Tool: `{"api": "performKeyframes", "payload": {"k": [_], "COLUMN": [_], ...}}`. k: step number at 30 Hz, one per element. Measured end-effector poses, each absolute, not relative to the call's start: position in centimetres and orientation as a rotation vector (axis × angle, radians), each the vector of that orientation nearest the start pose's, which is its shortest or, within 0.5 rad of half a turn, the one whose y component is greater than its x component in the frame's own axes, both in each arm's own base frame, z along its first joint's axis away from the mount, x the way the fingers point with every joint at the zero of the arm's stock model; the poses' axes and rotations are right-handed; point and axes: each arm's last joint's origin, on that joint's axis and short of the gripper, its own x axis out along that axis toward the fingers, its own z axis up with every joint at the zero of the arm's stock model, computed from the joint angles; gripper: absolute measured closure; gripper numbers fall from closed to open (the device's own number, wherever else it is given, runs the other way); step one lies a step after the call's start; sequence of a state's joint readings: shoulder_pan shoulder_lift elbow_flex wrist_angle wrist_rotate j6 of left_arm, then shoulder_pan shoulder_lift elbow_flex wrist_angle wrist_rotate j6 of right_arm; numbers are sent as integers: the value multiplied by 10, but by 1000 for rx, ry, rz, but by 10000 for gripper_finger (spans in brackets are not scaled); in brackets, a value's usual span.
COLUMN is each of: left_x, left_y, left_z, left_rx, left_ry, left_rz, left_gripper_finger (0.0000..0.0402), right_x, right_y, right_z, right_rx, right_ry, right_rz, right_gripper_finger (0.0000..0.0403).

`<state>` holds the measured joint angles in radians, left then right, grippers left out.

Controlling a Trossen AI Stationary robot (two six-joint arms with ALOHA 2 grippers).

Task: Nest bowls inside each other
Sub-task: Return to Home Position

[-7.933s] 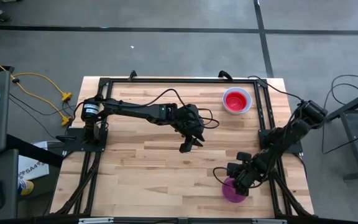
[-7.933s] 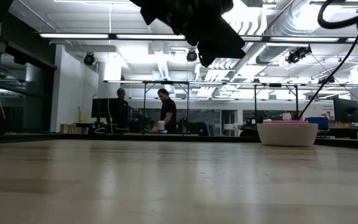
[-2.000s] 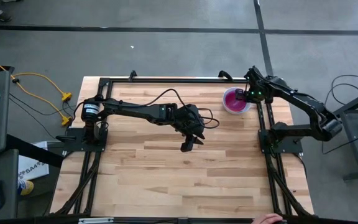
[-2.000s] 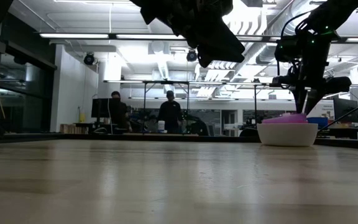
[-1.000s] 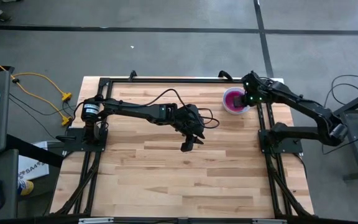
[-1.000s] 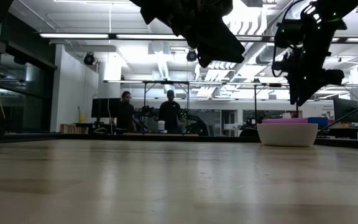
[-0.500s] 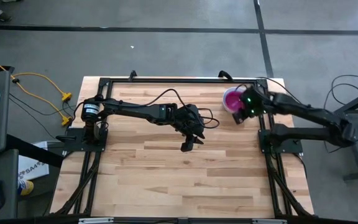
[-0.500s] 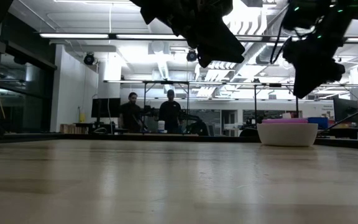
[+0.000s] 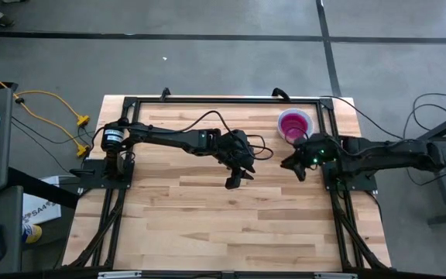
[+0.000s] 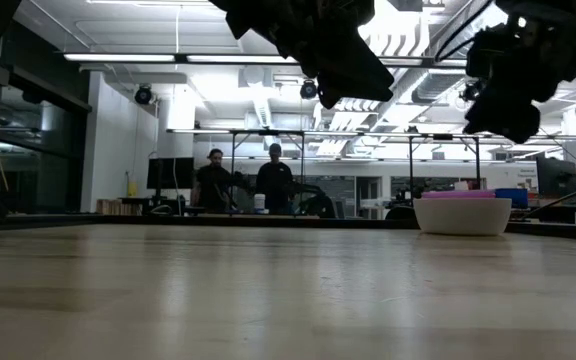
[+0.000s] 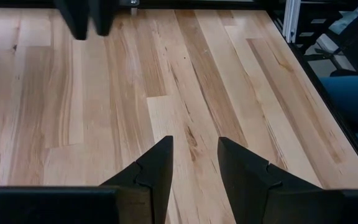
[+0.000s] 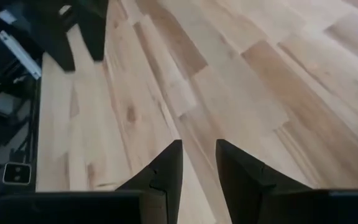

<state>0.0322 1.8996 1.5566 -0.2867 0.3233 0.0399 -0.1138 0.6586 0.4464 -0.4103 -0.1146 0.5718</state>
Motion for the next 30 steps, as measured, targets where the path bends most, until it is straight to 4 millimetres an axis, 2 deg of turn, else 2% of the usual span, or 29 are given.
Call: {"api": "performKeyframes", "payload": {"k": [16, 30], "left_x": [433, 433], "left_y": [5, 5], "left_z": [271, 271], "left_rx": [-73, -73], "left_ry": [616, 616], "left_rz": [-294, -294], "left_gripper_finger": [274, 274], "right_x": [110, 110], "right_y": [0, 12], "right_z": [203, 182], "right_rx": [577, 536], "right_ry": [396, 183], "right_rz": [-8, 191], "right_gripper_finger": [312, 312]}}
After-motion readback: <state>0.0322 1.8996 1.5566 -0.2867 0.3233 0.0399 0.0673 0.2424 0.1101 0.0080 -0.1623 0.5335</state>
